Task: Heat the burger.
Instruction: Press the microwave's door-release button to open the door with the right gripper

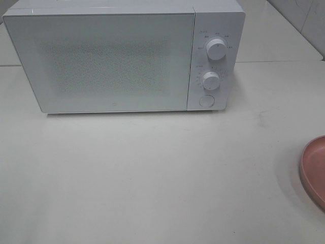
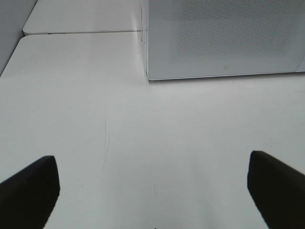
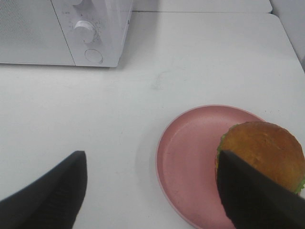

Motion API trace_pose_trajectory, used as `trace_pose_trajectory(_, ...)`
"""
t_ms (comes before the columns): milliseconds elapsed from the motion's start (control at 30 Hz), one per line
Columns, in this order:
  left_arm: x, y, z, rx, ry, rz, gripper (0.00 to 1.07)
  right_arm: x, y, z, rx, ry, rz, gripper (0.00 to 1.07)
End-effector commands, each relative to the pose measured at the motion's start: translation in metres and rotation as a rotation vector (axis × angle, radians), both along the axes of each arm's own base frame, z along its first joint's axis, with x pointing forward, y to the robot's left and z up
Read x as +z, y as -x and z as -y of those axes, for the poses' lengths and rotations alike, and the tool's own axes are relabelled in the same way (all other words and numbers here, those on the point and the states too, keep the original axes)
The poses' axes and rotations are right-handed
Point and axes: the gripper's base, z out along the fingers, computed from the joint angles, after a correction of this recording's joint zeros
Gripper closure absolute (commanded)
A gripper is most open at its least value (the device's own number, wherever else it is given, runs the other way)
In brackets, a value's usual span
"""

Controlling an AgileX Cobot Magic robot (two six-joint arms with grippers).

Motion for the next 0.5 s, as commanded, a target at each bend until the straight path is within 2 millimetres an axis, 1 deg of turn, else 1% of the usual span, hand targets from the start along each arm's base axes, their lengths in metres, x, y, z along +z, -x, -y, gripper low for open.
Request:
trace_pose_trajectory(33, 0.001, 0.003, 0.001, 0.0, 0.013, 0.034, 0.07, 0.004, -0.007, -0.001, 0.002, -0.009, 0.026, 0.35)
trace_pose_trajectory(100, 0.001, 0.003, 0.001, 0.0, 0.013, 0.034, 0.07, 0.006, -0.015, -0.001, 0.002, -0.01, 0.036, 0.35)
trace_pose_trajectory(167, 0.001, 0.003, 0.001, 0.0, 0.013, 0.034, 0.07, 0.007, -0.017, -0.002, 0.002, -0.01, 0.043, 0.35)
trace_pose_trajectory(200, 0.001, 0.003, 0.001, 0.0, 0.013, 0.034, 0.07, 0.008, -0.023, -0.002, 0.003, -0.016, 0.047, 0.35)
trace_pose_trajectory(333, 0.001, 0.003, 0.001, 0.0, 0.013, 0.034, 0.07, 0.011, -0.03, -0.004, 0.005, -0.033, 0.067, 0.35)
trace_pose_trajectory(433, 0.001, 0.003, 0.001, 0.0, 0.013, 0.034, 0.07, 0.013, -0.043, -0.005, 0.005, -0.048, 0.083, 0.35)
trace_pose_trajectory(500, 0.001, 0.003, 0.001, 0.0, 0.013, 0.034, 0.07, 0.013, -0.046, -0.005, 0.004, -0.048, 0.085, 0.35)
